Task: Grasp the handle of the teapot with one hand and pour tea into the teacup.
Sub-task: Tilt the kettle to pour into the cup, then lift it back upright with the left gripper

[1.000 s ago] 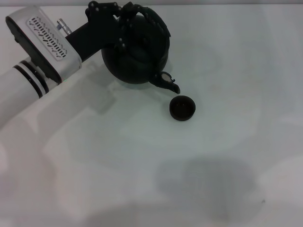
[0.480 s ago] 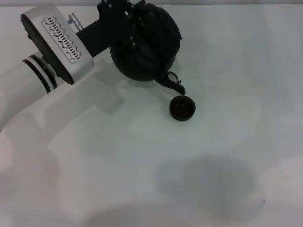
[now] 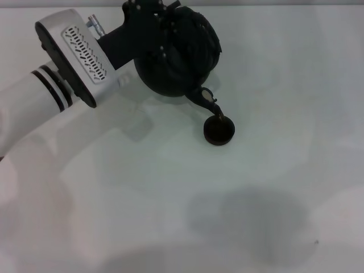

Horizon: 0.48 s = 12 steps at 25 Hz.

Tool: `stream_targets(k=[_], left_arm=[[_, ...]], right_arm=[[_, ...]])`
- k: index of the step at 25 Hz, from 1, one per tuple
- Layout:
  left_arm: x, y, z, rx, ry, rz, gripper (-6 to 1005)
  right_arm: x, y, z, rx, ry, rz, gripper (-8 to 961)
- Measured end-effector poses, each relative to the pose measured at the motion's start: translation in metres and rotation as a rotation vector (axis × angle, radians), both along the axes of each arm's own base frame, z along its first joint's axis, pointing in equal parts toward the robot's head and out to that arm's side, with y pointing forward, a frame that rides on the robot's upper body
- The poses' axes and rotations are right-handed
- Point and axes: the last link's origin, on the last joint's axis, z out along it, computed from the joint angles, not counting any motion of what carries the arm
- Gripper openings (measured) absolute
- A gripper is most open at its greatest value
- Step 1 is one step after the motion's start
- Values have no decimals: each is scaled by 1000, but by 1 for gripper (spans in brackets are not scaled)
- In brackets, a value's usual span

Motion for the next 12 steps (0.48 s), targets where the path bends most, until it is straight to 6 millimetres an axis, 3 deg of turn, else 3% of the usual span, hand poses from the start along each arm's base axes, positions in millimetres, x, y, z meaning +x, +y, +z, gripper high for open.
stream_targets(k=[12], left_arm=[[4, 1, -2, -7, 19, -27, 91]], right_arm=[[-1, 1, 1, 2, 0, 4, 843]])
